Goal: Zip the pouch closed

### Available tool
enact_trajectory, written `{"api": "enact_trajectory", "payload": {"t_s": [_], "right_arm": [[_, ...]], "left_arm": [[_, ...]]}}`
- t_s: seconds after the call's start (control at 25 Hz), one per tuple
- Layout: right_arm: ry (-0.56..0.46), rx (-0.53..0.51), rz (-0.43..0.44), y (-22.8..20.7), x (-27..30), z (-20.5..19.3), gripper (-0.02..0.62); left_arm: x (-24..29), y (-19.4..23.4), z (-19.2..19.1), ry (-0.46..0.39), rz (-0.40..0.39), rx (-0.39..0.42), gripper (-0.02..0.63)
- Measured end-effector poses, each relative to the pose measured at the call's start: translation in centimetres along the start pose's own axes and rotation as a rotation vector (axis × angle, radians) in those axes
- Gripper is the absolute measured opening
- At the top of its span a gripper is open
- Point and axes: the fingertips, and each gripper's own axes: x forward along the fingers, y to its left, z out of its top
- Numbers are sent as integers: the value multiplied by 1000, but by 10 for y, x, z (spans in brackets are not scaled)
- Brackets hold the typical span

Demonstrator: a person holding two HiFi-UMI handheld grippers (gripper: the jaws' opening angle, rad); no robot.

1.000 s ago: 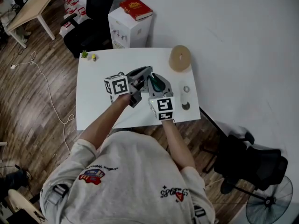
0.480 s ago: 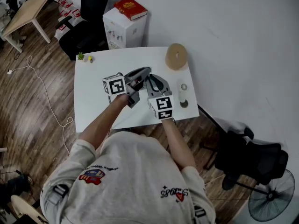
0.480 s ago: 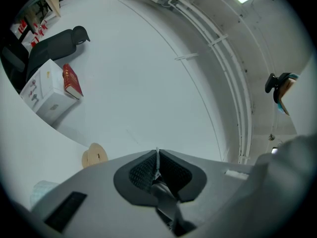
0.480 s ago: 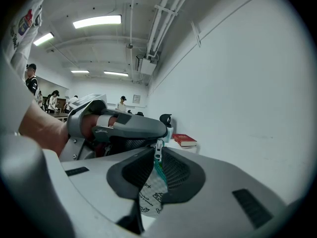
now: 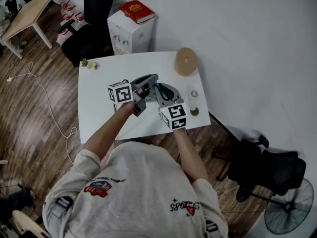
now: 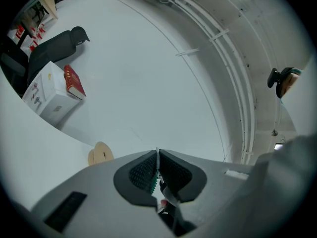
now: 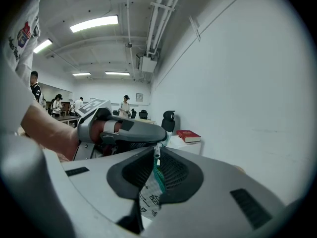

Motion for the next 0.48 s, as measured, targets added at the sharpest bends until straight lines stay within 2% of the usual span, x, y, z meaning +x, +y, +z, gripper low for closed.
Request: {"api": "enact_trajectory", "payload": {"t_s": [0.48], "right_arm": [[17, 25, 19, -6, -9, -7, 38]], "left_arm": [[9, 4, -11, 73, 0, 45, 14]]}}
